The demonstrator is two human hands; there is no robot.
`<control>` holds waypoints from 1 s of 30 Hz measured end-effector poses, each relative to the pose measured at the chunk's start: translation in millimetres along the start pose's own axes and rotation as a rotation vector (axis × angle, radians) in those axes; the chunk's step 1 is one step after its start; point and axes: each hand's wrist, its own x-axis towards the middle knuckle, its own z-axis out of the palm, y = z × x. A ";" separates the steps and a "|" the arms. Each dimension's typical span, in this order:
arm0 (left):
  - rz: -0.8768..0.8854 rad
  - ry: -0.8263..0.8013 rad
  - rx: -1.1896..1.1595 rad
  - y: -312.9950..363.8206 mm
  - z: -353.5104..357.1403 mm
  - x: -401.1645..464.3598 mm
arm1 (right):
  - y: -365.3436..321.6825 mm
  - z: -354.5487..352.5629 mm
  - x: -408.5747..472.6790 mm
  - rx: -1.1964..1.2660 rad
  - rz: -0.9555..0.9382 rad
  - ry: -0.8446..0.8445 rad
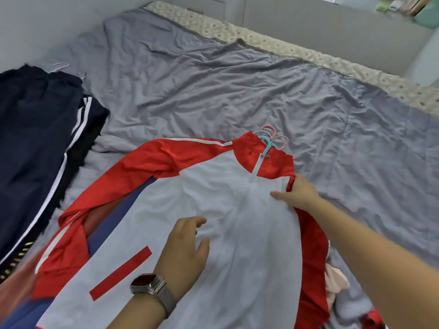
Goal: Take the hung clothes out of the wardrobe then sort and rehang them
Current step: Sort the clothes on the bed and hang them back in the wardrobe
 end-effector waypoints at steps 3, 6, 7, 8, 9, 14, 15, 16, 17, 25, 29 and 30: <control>-0.020 0.016 -0.008 -7.7 0.9 -3.4 | -10.9 21.1 -8.0 0.030 0.101 0.207; 0.019 0.048 -0.017 -8.8 -1.7 -4.0 | -23.7 36.0 -36.3 0.182 0.022 0.415; 0.050 0.071 -0.017 -8.2 -4.2 -2.6 | -25.4 38.2 -46.8 0.260 -0.073 0.479; 0.084 0.093 -0.010 -7.9 -7.7 -0.5 | -26.7 38.5 -57.5 0.295 -0.187 0.545; 0.115 0.114 -0.002 -7.0 -12.3 2.4 | -26.0 38.5 -67.0 0.272 -0.294 0.613; 0.176 0.173 0.029 -3.3 -34.8 17.1 | -6.3 50.8 -76.5 -0.040 -0.380 0.604; 0.176 0.179 0.028 -2.4 -36.4 18.0 | -0.8 52.8 -72.0 -0.111 -0.355 0.565; 0.169 0.182 0.024 -1.9 -36.4 17.6 | 4.5 55.0 -67.5 -0.191 -0.342 0.523; 0.155 0.178 0.020 -1.7 -35.7 16.5 | 9.4 57.3 -62.7 -0.272 -0.331 0.482; 0.106 0.157 0.026 -10.9 -23.1 -6.6 | -10.5 65.4 -56.4 -0.027 -0.266 0.528; 0.139 0.222 0.024 -10.9 -29.6 -8.2 | -15.1 60.8 -92.2 0.268 -0.358 0.291; 0.158 0.237 0.016 -9.6 -33.9 -6.4 | -14.2 56.9 -104.3 0.282 -0.368 0.227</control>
